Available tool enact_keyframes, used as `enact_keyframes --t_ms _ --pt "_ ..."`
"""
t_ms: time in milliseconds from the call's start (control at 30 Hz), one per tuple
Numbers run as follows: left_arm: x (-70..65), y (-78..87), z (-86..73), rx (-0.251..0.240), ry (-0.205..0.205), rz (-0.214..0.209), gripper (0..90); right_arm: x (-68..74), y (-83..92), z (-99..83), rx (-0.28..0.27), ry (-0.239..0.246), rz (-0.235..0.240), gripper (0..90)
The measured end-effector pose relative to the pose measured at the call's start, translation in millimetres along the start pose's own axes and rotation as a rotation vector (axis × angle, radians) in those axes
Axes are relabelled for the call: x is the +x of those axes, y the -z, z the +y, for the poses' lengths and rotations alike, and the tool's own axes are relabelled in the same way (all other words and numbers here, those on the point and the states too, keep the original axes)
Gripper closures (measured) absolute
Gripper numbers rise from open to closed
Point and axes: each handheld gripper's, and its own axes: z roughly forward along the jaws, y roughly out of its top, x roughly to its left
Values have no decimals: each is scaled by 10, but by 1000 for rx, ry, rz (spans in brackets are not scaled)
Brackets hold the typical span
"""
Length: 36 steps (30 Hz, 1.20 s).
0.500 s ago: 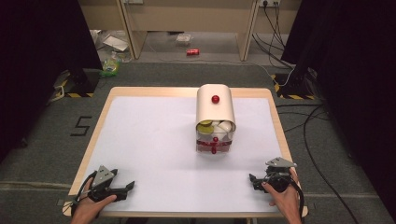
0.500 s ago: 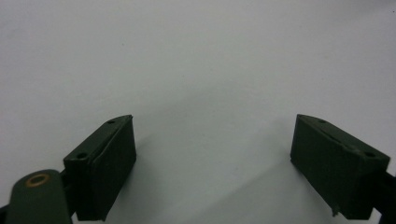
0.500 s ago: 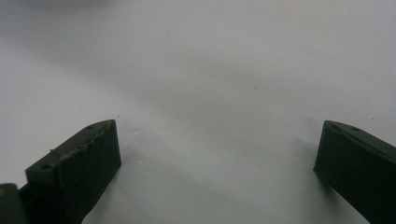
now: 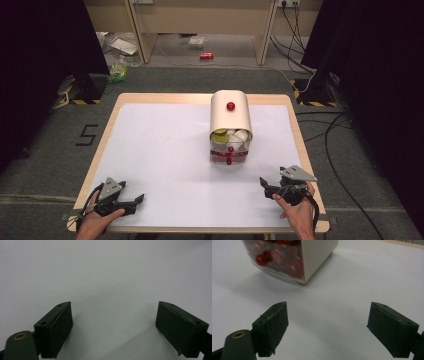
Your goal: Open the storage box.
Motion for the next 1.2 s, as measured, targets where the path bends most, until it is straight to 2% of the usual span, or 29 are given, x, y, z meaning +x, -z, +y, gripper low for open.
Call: enact_keyframes --t_ms 33,67,100,400,833,1200 --pt "0 0 0 0 0 0 133 76 9 60 -25 9 17 170" --pt "0 0 0 0 0 0 133 76 9 60 -25 9 17 170" --pt "0 0 0 0 0 0 133 147 5 107 -41 17 30 170" --pt "-1 0 -1 0 -1 1 134 373 -18 231 -62 40 65 183" --pt "-1 0 -1 -1 0 1 134 449 -41 322 -63 49 77 198" --pt "-2 1 -3 -2 -1 1 134 476 8 423 -87 54 78 212"
